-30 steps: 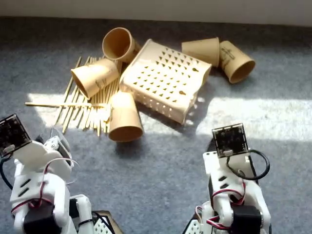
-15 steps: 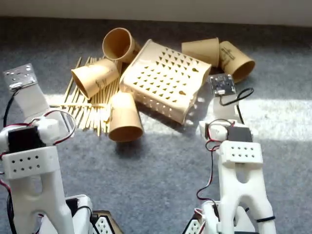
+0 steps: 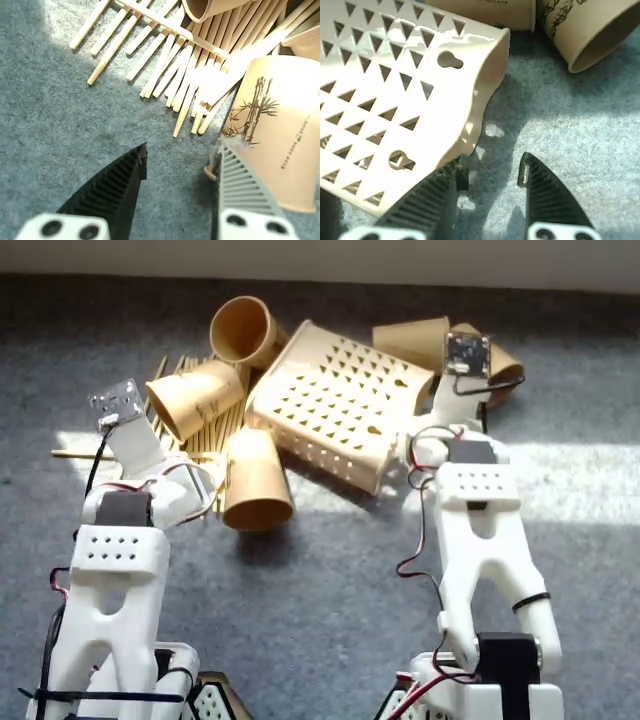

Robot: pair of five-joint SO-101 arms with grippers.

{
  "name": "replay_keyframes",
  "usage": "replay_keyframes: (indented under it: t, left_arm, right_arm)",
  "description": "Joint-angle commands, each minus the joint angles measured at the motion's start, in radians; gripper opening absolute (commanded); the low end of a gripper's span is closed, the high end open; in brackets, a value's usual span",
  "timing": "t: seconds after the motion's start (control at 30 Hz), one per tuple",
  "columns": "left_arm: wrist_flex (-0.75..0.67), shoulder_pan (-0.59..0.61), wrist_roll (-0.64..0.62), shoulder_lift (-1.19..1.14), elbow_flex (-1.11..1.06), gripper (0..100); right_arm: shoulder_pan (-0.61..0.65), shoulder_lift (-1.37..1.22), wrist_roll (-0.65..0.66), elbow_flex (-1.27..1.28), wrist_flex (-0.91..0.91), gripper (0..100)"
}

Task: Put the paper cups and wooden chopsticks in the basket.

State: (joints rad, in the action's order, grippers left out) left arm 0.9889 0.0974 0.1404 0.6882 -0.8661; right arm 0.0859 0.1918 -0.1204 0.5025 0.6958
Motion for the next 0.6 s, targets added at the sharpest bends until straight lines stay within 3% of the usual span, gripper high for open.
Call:
replay_keyframes:
  t: [0.0,0.33,0.57]
  left_arm:
    - [-0.075,-0.019,-0.012,0.001,-0.038,23]
    - [-0.13,-0.016,-0.012,0.001,-0.073,23]
    - [-0.127,-0.016,-0.012,0.001,-0.073,23]
  right_arm:
    - [0.041,-0.01,-0.137,-0.062,-0.064,17.1]
    - [0.193,-0.027,-0.236,-0.061,-0.085,17.1]
    - [0.18,-0.213,-0.233,-0.085,-0.189,17.1]
